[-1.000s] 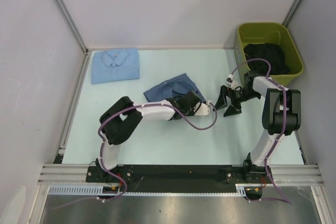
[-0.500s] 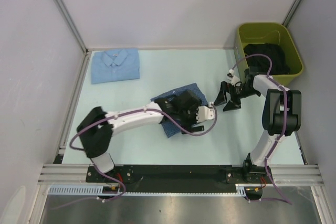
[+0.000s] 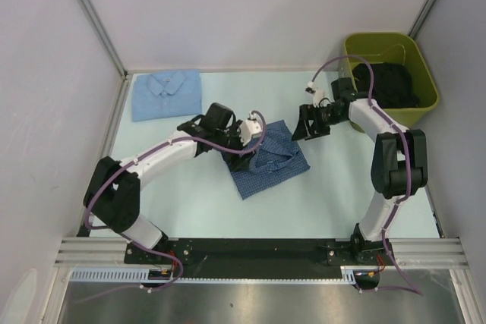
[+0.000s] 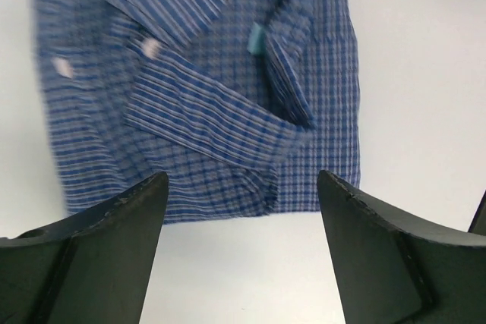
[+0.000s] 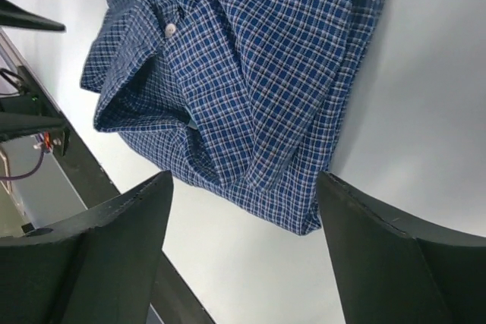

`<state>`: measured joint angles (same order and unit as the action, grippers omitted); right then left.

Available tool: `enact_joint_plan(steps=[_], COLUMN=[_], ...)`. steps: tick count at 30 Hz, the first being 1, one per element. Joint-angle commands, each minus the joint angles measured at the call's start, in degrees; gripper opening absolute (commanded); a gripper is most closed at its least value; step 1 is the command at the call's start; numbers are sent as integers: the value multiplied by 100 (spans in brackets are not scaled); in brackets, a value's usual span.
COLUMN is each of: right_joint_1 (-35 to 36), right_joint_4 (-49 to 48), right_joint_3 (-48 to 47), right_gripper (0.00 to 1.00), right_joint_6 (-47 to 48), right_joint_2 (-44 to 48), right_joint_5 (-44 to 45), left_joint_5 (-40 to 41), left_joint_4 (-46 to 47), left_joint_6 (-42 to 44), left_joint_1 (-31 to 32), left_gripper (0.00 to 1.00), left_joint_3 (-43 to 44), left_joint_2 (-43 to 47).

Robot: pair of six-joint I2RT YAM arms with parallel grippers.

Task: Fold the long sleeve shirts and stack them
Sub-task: Fold the shirt

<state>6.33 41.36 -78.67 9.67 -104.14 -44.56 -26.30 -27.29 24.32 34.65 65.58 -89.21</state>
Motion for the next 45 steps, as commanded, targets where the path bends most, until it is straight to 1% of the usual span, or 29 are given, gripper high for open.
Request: enact_joint_plan(steps=[1, 3, 4, 6, 7, 9, 10, 12, 13, 16, 20, 24, 29, 30, 31, 32, 33, 34, 35, 36, 38, 40, 41, 42, 45], right_joint_1=[140, 184, 176, 167, 158, 158, 150, 141, 141, 123, 9, -18, 158, 193, 193, 176, 124, 53, -130, -227, -333, -334, -325, -299, -220], right_joint_4=[-50, -67, -128, -164, -155, -120, -68, -23, 20, 143, 451, 618, 478, 478, 495, 626, 714, 793, 925, 987, 1023, 874, 551, 426, 285], right_joint_3=[-122, -78, 18, 80, 98, 168, 203, 300, 317, 370, 449, 686, 836, 827, 784, 714, 661, 591, 607, 625, 809, 941, 1020, 1012, 740], right_gripper=[78, 78, 75, 70, 62, 53, 43, 32, 18, 0, 0, 0, 1, 9, 13, 15, 19, 25, 29, 32, 33, 36, 37, 39, 41], right_joint_6=[53, -79, -114, -211, -307, -343, -317, -273, -221, -168, 95, 395, 360, 351, 369, 369, 386, 360, 334, 281, 255, 228, 132, 36, -237], right_joint_2=[-291, -344, -353, -458, -493, -468, -450, -371, -301, -221, -81, -71, -282, -300, -309, -265, -213, -143, 67, 165, 349, 543, 570, 509, 140], right_joint_5=[325, 377, 369, 360, 342, 325, 333, 351, 342, 421, 404, 518, 571, 640, 658, 693, 737, 729, 677, 502, 413, 378, 377, 395, 246], left_joint_5=[-244, -33, 46, 247, 336, 485, 538, 583, 609, 662, 653, 495, 450, 451, 520, 547, 530, 504, 504, 547, 731, 916, 960, 995, 952], left_joint_4=[-22, 179, 406, 557, 706, 847, 935, 1006, 997, 1006, 989, 1015, 1059, 1024, 980, 832, 770, 786, 830, 822, 865, 979, 1084, 1129, 1375], left_joint_6=[652, 837, 881, 970, 987, 961, 944, 935, 943, 1057, 1154, 1111, 1084, 1110, 1163, 1154, 1137, 945, 874, 864, 970, 952, 952, 961, 1040], left_joint_1=[173, 243, 287, 419, 454, 542, 568, 639, 656, 718, 736, 771, 876, 885, 876, 859, 807, 623, 543, 525, 542, 542, 551, 551, 595], left_gripper=[85, 85, 83, 78, 70, 58, 44, 33, 24, 12, 0, 0, 0, 0, 0, 18, 31, 47, 61, 63, 63, 61, 61, 61, 62], left_joint_3=[-484, -853, -967, -1249, -1319, -1530, -1592, -1759, -1803, -2023, -2190, -2313, -2436, -2445, -2436, -2419, -2392, -2418, -2427, -2436, -2419, -2357, -2322, -2278, -2138], left_joint_2=[114, 158, 176, 132, 114, 140, 158, 325, 395, 676, 896, 993, 923, 905, 949, 1045, 1185, 1569, 1721, 1844, 1899, 1750, 1505, 1399, 1021])
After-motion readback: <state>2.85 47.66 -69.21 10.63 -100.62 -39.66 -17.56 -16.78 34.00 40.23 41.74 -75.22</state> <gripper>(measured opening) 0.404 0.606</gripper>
